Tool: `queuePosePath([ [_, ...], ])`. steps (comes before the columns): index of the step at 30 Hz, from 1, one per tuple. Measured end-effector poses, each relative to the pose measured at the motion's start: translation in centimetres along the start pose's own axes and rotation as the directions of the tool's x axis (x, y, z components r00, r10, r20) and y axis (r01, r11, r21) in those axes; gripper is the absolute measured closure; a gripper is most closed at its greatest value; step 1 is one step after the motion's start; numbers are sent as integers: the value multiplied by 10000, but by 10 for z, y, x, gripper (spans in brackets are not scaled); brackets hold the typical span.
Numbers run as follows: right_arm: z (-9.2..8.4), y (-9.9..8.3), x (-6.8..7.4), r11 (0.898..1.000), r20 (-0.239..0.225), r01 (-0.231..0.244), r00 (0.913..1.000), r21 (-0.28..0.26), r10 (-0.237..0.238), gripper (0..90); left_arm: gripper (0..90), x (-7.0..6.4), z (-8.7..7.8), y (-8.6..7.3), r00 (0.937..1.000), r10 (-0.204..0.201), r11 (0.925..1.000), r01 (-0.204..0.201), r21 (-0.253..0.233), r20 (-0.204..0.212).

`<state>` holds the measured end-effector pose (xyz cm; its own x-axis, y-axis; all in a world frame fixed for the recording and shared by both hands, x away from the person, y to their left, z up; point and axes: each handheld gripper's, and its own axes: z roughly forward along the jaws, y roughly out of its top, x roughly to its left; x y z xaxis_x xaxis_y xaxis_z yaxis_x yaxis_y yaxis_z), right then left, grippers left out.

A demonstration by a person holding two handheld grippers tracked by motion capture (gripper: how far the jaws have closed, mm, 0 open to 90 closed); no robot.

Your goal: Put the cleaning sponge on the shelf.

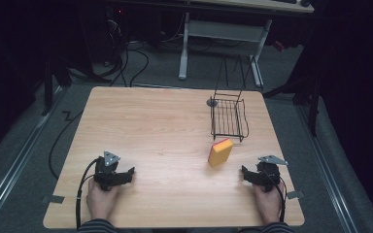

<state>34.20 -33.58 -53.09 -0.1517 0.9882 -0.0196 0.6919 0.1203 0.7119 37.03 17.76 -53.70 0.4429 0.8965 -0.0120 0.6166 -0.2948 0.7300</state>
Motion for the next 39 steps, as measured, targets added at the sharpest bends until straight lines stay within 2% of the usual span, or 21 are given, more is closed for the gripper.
queuePosePath([
  [39, 1, 1, 0, 10000, -140, 71, 9999, -41, -71, 200, 170, 0, 0, 0, 10000, -12, 10000, 12, -2, -17],
])
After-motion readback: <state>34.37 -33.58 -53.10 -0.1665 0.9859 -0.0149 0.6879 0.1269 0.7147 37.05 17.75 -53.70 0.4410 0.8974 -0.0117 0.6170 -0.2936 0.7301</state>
